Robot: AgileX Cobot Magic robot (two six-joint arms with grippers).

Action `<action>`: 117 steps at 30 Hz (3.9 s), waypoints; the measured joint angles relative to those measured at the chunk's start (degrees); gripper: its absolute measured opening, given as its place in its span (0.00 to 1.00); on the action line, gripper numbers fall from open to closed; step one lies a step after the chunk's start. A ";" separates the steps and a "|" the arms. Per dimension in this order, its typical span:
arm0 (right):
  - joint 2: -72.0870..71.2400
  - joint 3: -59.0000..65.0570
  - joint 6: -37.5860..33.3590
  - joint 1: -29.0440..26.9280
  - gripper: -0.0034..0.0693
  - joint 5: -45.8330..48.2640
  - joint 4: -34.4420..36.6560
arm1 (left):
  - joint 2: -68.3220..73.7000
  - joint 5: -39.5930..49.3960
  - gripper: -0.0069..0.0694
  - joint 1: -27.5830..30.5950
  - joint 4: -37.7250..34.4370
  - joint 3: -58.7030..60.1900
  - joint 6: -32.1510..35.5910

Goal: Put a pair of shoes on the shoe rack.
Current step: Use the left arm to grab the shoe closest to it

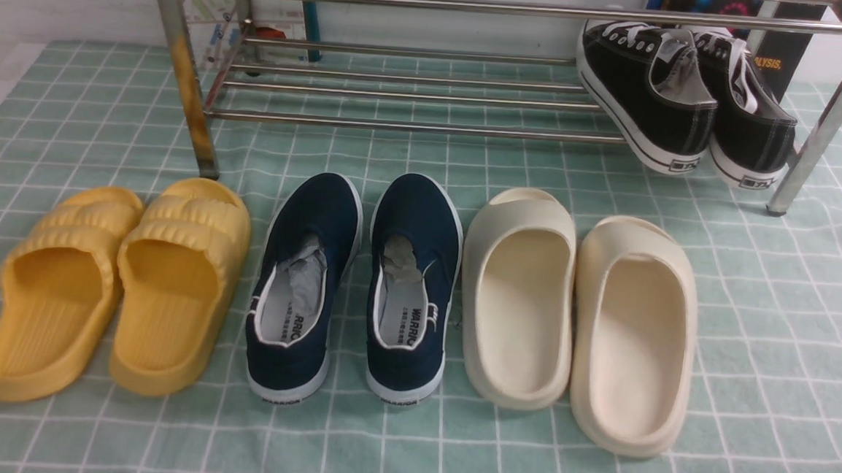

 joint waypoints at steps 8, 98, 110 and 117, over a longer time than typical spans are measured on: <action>0.00 0.00 0.00 0.00 0.38 0.00 0.00 | 4.23 32.02 0.25 0.00 1.50 -22.35 5.05; 0.00 0.00 0.04 0.00 0.39 0.02 0.00 | 104.90 92.65 0.42 -14.85 10.32 -71.18 0.83; 0.00 0.00 0.03 0.00 0.39 0.02 0.00 | 109.52 92.88 0.19 -14.64 11.32 -71.64 -1.87; 0.00 0.00 0.03 0.00 0.39 0.02 0.00 | 102.37 95.84 0.10 -14.01 11.03 -74.36 -1.16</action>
